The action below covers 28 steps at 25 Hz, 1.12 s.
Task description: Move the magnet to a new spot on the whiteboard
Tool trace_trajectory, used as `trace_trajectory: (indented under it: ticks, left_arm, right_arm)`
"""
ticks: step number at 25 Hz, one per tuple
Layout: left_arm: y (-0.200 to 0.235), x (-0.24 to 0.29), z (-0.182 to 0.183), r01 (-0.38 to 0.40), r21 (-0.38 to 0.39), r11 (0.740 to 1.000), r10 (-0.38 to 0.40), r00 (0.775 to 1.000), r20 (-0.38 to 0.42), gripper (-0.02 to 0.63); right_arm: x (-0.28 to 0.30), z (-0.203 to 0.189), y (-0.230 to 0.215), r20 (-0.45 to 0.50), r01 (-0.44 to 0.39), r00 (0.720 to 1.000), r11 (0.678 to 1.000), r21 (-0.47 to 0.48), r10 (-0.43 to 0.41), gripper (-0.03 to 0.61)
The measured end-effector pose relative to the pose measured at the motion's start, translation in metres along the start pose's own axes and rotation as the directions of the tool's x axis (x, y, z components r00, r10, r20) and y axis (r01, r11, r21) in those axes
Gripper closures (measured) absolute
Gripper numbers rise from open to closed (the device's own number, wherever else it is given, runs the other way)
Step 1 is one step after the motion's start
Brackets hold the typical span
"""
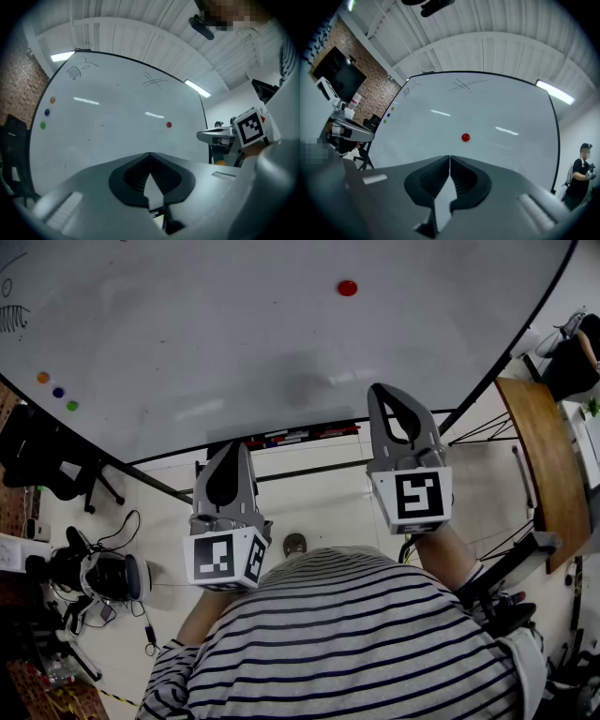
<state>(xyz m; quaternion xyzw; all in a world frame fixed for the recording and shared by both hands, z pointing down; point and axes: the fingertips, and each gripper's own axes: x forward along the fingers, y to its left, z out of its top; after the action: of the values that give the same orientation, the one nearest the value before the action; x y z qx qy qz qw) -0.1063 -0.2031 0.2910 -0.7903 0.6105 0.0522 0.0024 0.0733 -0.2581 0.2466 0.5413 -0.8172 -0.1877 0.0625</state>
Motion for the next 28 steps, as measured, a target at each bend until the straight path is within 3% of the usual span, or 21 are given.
trace_trajectory:
  ticks: [2, 6, 12, 18, 28]
  left_arm:
    - [-0.002, 0.003, 0.004, 0.025, 0.0, 1.0, -0.025, 1.0, 0.005, 0.597]
    - [0.004, -0.018, 0.005, 0.058, -0.003, 0.998, -0.058, 0.998, -0.007, 0.597]
    - [0.021, -0.031, 0.006, 0.025, -0.006, 1.0, -0.025, 1.0, -0.003, 0.597]
    - [0.027, -0.021, 0.01, -0.038, 0.003, 0.999, 0.038, 0.999, 0.003, 0.597]
    - [0.035, -0.022, 0.011, -0.09, 0.004, 0.996, 0.09, 0.996, 0.007, 0.597]
  right_arm:
    - [0.008, 0.009, -0.005, 0.026, 0.015, 1.0, 0.999, -0.029, -0.014, 0.526]
    - [0.008, 0.026, 0.005, 0.047, 0.064, 0.997, 0.995, -0.08, -0.06, 0.488]
    - [0.031, 0.044, 0.009, 0.037, 0.094, 0.995, 0.984, -0.153, -0.09, 0.437]
    - [0.059, 0.035, 0.006, 0.028, 0.063, 0.998, 0.987, -0.145, -0.06, 0.428]
    - [0.064, 0.046, -0.001, 0.082, 0.092, 0.993, 0.984, -0.155, -0.08, 0.443]
